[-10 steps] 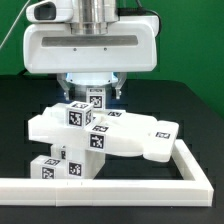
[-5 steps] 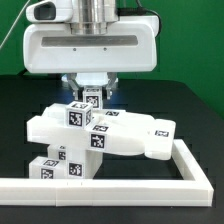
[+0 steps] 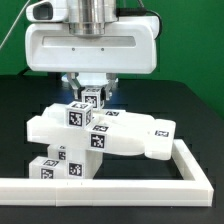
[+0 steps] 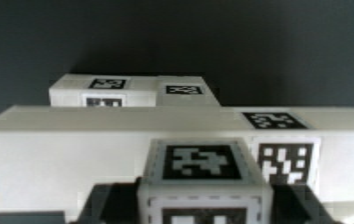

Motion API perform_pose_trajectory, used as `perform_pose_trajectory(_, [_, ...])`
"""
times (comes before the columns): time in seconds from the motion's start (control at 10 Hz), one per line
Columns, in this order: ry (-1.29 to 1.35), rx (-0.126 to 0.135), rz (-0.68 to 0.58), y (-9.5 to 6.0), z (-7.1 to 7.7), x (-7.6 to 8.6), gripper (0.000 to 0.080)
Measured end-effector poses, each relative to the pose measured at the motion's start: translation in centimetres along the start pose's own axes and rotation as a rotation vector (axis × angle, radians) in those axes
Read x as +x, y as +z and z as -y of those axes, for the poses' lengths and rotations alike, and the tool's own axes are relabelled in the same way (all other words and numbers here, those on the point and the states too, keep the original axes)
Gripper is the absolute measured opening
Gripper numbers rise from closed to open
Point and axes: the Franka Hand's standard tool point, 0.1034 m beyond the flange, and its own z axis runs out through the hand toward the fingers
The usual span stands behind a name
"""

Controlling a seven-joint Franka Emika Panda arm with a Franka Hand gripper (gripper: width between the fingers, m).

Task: Assemble chair

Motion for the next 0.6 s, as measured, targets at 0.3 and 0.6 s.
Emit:
perform_pose_trajectory(0.3, [0.175,0.002,0.000,0.01,0.05,-0.02,0.0284])
perform_pose_trajectory(0.6, [0.381,0.003,0.003,0.04,0.05,-0.05,0.0284])
